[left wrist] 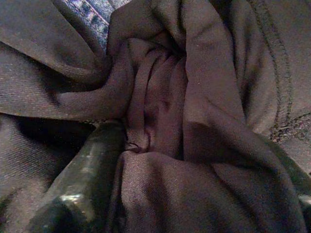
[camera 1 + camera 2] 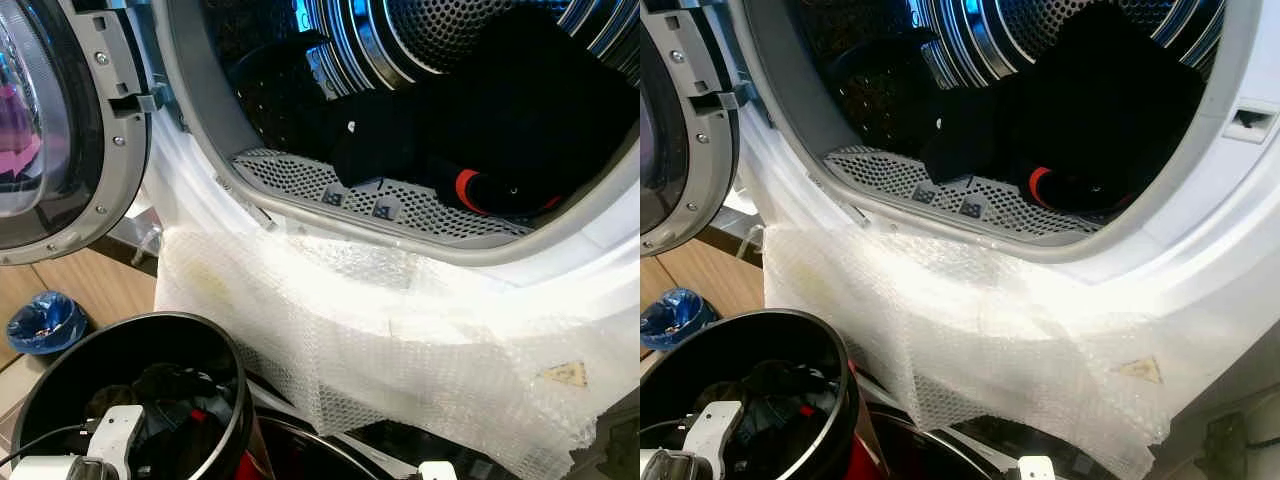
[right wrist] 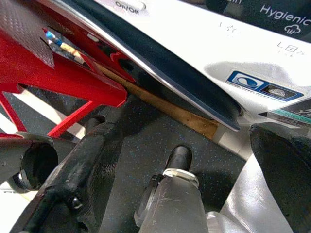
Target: Clothes washing
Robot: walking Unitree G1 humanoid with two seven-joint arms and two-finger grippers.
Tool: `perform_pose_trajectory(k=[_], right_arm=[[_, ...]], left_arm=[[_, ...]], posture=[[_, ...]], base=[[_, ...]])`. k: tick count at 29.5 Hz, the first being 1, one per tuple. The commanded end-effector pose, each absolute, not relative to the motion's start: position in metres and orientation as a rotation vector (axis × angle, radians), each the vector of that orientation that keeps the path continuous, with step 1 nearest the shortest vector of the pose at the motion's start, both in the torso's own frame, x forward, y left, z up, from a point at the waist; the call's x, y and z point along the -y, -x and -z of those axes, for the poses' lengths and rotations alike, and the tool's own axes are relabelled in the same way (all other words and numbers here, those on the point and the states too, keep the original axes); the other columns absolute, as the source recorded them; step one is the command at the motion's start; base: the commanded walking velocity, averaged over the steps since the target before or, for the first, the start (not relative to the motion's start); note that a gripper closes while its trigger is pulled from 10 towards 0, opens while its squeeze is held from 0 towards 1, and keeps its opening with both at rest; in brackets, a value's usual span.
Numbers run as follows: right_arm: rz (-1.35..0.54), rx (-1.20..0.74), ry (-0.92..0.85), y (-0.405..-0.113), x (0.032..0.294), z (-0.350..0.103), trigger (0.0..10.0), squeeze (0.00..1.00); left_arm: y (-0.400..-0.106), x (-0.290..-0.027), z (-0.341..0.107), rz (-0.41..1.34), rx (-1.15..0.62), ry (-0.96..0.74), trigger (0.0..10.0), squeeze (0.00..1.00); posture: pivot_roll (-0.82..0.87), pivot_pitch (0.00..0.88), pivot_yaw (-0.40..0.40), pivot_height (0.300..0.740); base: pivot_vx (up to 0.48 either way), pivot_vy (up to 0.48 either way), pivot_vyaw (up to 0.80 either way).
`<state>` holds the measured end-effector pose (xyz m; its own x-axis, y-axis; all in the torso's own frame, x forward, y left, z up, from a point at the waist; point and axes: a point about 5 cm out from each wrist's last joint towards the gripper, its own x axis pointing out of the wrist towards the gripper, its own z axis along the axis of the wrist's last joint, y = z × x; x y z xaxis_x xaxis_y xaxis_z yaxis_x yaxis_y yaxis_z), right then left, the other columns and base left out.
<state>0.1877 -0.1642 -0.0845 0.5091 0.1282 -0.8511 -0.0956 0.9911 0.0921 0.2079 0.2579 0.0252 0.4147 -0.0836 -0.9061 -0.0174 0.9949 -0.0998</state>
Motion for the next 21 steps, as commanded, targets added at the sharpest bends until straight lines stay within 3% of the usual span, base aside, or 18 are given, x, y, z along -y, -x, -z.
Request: perform_pose_trajectory(k=[1, 21], right_arm=[[-0.136, -1.04, -0.033, -0.186, 0.1649, 0.0854, 10.0, 0.0], [-0.139, -1.048, -0.046, -0.184, 0.1625, 0.0865, 10.0, 0.0]], left_arm=[[-0.1907, -0.2492, -0.0062, 0.062, -1.242, 0.149, 0.0, 0.0], [-0.1903, -0.2463, -0.0085, 0.084, -1.232, 0.153, 0.0, 0.0]], posture=[[0.08, 0.074, -0.055, 0.74], [0.07, 0.078, -0.05, 0.74]], base=[[0.0, 0.0, 0.0], [0.0, 0.0, 0.0]])
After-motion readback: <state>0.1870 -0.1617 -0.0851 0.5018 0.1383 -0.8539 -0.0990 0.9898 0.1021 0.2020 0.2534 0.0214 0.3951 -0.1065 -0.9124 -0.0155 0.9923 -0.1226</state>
